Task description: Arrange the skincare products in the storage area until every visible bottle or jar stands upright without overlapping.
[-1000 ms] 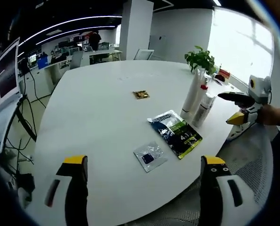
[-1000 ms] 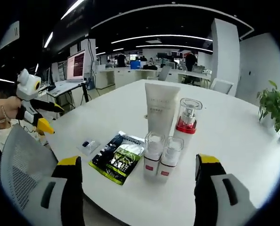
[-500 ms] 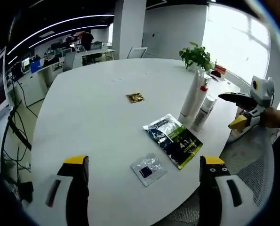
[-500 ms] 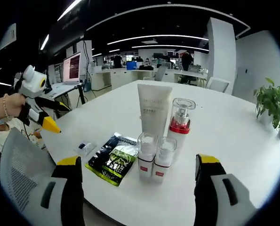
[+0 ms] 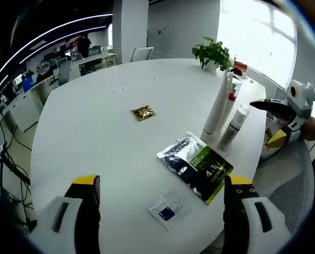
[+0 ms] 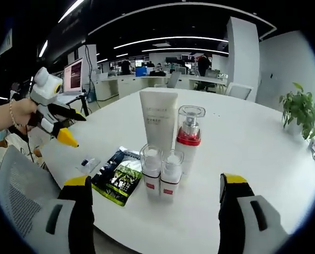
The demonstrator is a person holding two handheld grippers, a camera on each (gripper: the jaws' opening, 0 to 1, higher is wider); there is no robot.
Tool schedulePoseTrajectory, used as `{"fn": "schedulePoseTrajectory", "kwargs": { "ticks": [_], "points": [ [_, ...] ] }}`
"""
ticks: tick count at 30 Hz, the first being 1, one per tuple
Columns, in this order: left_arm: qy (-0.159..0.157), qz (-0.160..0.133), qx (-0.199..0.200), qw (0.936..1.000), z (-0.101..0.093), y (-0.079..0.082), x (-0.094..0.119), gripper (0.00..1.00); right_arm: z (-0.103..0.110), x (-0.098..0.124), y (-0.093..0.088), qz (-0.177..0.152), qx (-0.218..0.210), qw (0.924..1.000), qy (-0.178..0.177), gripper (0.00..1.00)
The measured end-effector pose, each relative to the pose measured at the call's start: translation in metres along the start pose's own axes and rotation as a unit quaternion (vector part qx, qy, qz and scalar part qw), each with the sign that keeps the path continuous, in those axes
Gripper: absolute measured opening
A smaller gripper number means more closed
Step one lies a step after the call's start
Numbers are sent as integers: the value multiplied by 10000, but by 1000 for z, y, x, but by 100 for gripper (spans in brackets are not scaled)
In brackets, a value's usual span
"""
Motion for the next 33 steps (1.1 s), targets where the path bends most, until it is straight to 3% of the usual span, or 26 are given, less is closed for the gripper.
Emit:
{"fn": "schedulePoseTrajectory", "kwargs": {
  "ticks": [13, 33],
  "points": [
    [16, 101, 59, 9999, 12, 19, -26, 94, -11, 4, 0, 34, -131, 9997, -221, 100],
    [451, 108, 464, 9978, 32, 66, -102, 95, -13, 6, -9, 227, -41, 9991, -362, 100]
  ]
}}
Point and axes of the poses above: the point that each gripper's makers call its tool centre point, and the gripper's own axes: x roughly backward along the fingers, z roughly to its left, y roughly out of its top, the point moved 5 cm from there along x, roughly backward along the fingers, and after that the axes turned 7 degrees about -y, right-handed, at the moved point
